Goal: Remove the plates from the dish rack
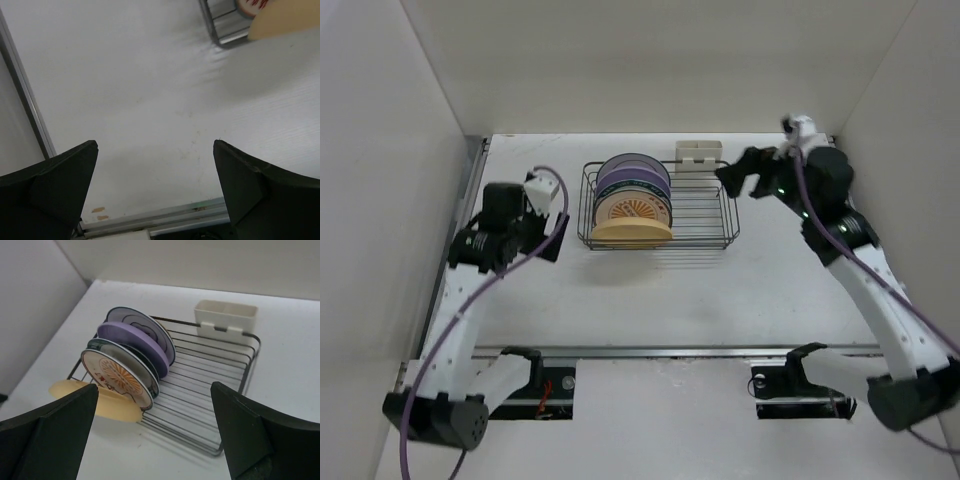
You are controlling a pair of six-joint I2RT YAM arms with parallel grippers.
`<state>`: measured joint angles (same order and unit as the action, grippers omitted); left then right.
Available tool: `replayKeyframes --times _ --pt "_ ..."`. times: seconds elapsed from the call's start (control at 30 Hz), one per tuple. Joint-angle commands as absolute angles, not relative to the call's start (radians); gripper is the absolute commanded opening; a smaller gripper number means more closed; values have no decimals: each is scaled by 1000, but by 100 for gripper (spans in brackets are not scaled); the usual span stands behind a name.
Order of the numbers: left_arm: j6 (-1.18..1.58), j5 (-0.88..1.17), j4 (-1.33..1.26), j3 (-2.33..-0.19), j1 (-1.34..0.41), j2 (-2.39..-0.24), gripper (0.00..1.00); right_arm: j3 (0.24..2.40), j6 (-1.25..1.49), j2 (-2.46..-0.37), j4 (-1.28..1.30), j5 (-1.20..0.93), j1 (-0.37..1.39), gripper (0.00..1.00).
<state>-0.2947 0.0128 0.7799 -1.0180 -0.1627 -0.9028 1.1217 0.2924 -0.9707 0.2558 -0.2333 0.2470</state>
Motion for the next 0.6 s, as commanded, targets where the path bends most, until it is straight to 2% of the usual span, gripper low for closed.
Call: replayKeyframes --times 0.0,0.03,0.07,0.1,0.17,0.27,0.33,0.43,0.57 --pt "-238 98 841 -1317 -179 -1102 100 1346 47 -1181 288 -82 458 100" --pt "-226 121 903 -1412 -179 -1177 100 1452 10 -1230 322 -40 489 100" --pt "-195 147 976 -1631 -179 -1259 97 1474 -47 -1276 339 -22 512 100" --pt "-186 235 1121 -1745 -161 -1420 91 1456 -75 -1276 310 -21 532 100" --pt "-170 320 1207 -1959 -161 -1541 82 1402 -161 -1260 238 -69 549 97" --pt "-62 330 1186 -1961 -161 -1652 71 1353 -314 -1262 267 -164 589 94" --pt "-25 310 1117 -1849 -161 -1661 67 1353 -345 -1282 337 -195 607 85" --pt "6 287 973 -1729 -161 -1671 67 1318 -377 -1282 347 -183 658 83" --pt "6 212 936 -1727 -189 -1770 67 1298 -388 -1292 347 -173 704 82"
